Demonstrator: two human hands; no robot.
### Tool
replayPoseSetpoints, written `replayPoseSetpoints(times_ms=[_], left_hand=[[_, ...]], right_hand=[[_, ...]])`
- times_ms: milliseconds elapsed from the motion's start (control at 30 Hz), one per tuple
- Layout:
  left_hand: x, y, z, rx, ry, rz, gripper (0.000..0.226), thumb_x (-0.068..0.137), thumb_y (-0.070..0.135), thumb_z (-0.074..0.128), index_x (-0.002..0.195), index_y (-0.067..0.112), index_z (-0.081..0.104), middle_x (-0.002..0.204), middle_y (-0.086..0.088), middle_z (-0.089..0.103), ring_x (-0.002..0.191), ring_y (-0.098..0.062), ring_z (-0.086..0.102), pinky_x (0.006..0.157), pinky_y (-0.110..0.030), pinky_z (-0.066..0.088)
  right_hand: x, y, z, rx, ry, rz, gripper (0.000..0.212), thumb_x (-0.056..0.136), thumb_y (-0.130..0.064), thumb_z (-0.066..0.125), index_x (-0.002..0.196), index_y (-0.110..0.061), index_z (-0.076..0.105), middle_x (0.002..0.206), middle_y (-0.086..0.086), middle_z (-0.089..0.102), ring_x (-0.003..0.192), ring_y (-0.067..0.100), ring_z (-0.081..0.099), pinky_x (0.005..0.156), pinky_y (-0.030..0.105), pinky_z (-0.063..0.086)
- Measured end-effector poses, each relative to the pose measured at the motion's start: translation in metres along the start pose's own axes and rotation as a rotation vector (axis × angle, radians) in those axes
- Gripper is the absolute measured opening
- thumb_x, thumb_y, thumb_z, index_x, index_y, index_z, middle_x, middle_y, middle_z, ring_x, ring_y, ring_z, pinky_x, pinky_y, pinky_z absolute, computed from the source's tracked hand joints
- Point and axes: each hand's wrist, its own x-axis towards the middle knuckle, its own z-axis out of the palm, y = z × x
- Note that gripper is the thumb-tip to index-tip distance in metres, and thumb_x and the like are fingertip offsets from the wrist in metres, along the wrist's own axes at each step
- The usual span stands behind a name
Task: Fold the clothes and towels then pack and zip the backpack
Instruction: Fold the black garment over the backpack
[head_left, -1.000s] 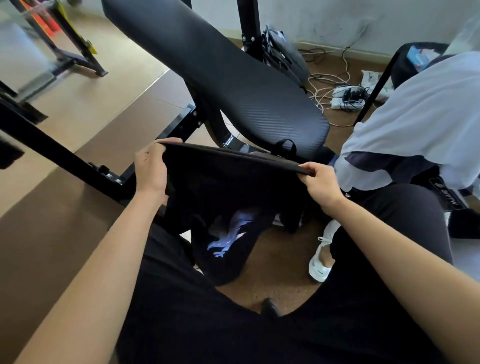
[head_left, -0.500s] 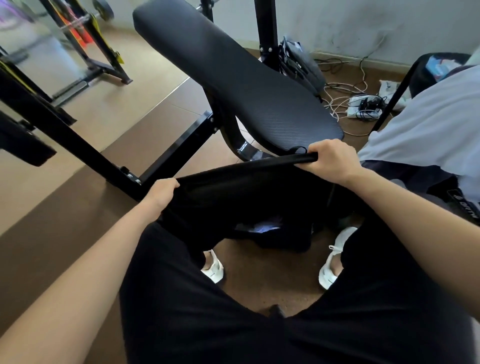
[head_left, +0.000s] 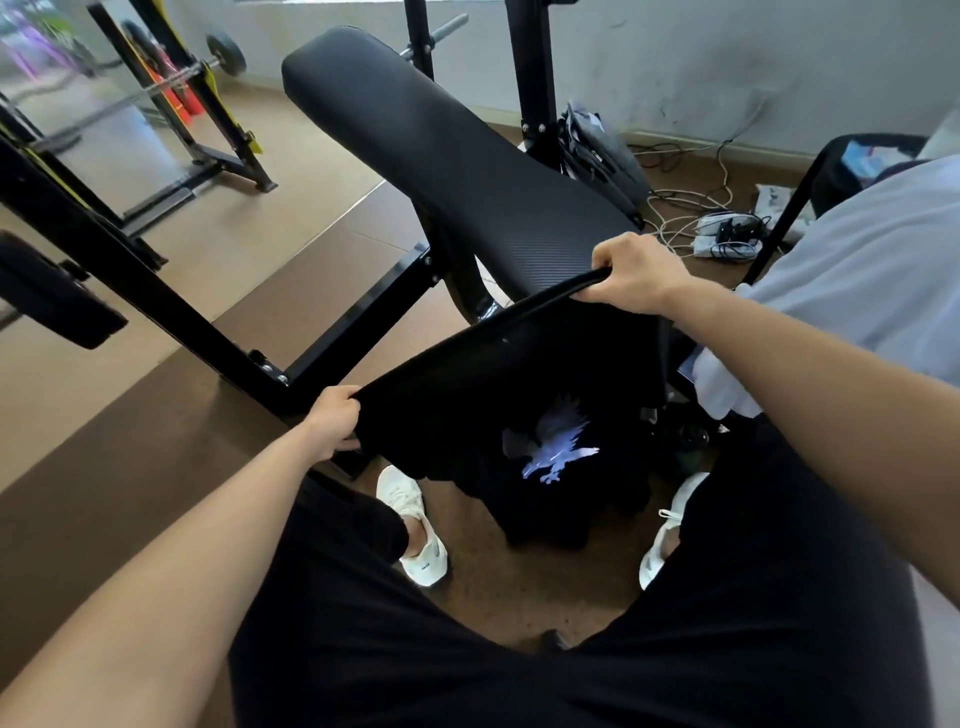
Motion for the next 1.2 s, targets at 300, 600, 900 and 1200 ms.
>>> replayPoseSetpoints(times_ms=[300, 600, 900, 1200], left_hand=[[0.009, 0.01, -0.005, -0.394, 0.195, 0.017, 0.036, 0.108, 0.003, 0.036, 0.105, 0.02, 0.067, 0.132, -0.01, 0.055, 0.117, -0.03, 0.061, 0.071, -0.038, 0.063], [-0.005, 0.028, -0.035, 0.36, 0.4, 0.721, 0.028, 0.106, 0.027, 0.052, 0.128, 0.011, 0.045, 0.114, -0.006, 0.06, 0.1, -0.023, 0.056, 0.087, -0.037, 0.041], [0.008, -0.004, -0.042, 0.65, 0.459, 1.042, 0.027, 0.089, 0.009, 0.078, 0.117, 0.012, 0.077, 0.085, -0.006, 0.058, 0.074, -0.026, 0.059, 0.064, -0.039, 0.05], [-0.009, 0.009, -0.024, 0.033, 0.526, 0.706, 0.024, 0.105, 0.02, 0.058, 0.109, 0.007, 0.077, 0.1, 0.005, 0.071, 0.094, -0.006, 0.064, 0.092, -0.028, 0.05]], right_hand=[[0.004, 0.007, 0.015, 0.032, 0.242, -0.063, 0.055, 0.094, -0.061, 0.056, 0.064, -0.014, 0.052, 0.069, 0.006, 0.06, 0.079, 0.036, 0.063, 0.068, 0.039, 0.049], [0.005, 0.023, -0.007, 0.052, 0.279, 0.002, 0.066, 0.1, -0.062, 0.044, 0.062, -0.008, 0.044, 0.065, 0.008, 0.054, 0.077, 0.039, 0.059, 0.064, 0.038, 0.038], [-0.003, 0.051, 0.016, 0.412, 0.116, -0.12, 0.061, 0.101, -0.043, 0.058, 0.057, -0.011, 0.033, 0.054, -0.002, 0.027, 0.048, 0.007, 0.026, 0.05, 0.029, 0.024], [-0.021, 0.047, 0.043, 0.629, 0.219, -0.033, 0.06, 0.103, -0.042, 0.056, 0.057, -0.019, 0.024, 0.045, -0.012, 0.021, 0.044, 0.006, 0.019, 0.045, 0.023, 0.017]])
